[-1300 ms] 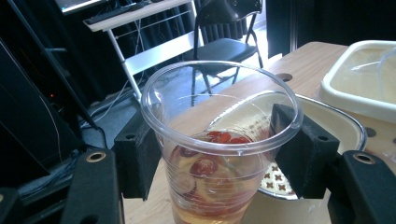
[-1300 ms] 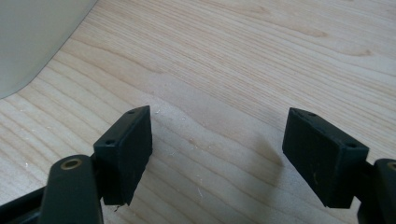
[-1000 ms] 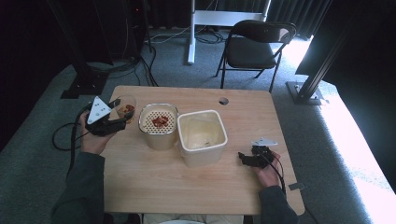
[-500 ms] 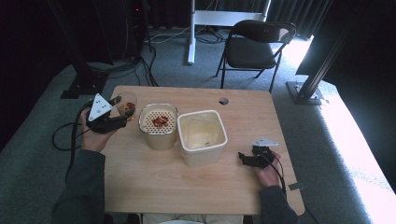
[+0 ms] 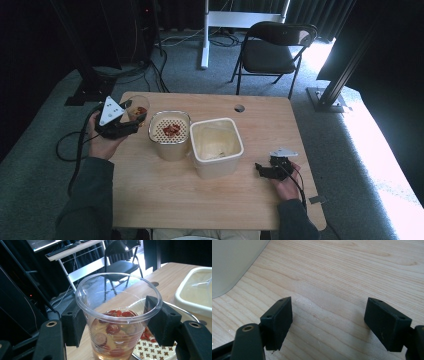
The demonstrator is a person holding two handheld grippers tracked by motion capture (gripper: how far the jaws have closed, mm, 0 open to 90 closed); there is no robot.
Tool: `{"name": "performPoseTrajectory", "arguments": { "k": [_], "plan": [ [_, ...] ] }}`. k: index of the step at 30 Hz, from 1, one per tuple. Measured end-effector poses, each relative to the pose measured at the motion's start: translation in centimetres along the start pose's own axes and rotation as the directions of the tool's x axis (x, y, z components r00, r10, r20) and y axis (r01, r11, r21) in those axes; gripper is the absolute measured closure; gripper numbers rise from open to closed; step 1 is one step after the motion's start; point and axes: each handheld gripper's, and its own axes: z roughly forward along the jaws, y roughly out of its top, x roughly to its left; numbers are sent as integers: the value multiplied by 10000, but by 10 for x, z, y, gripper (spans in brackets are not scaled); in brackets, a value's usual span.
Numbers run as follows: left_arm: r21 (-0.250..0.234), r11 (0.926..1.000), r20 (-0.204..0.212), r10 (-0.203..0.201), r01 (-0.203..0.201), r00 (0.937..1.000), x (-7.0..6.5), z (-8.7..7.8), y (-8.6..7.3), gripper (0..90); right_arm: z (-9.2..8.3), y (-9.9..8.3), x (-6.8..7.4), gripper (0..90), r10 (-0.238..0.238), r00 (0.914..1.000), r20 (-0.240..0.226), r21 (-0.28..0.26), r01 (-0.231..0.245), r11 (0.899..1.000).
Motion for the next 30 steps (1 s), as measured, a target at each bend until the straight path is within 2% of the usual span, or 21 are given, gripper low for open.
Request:
{"name": "performPoseTrajectory", "arguments": {
  "k": [1,7,8,13,18,20,21,23,30],
  "plan": [
    [103,9998,-73,174,-173,9998,0,0,2,371,0,0,0,221,0,10000,1,0,0,10000],
    [301,9980,-213,563,-557,9982,-2,3,7,372,0,0,0,221,8,10000,4,-10,-8,10000],
    [431,9964,-297,742,-729,9968,-3,4,9,372,0,0,0,221,7,10000,7,-11,-7,10000],
    [620,9939,-463,944,-915,9945,-3,7,12,376,0,0,0,221,5,10000,6,-8,-5,10000],
    [1078,9858,-766,1371,-1285,9876,-5,14,14,377,0,0,0,221,7,10000,5,-10,-7,10000],
    [1365,9790,-948,1653,-1517,9817,-7,17,15,379,0,0,0,221,2,10000,4,-9,-2,10000],
    [1365,9790,-948,1653,-1517,9817,-7,17,15,379,0,0,0,221,2,10000,4,-9,-2,10000],
    [1535,9734,-1052,1872,-1701,9767,-10,20,15,381,0,0,0,221,2,10000,5,-12,-2,10000],
    [2095,9487,-1397,2688,-2369,9530,-19,30,15,386,0,0,0,221,0,10000,7,-3,0,10000]
  ]
}}
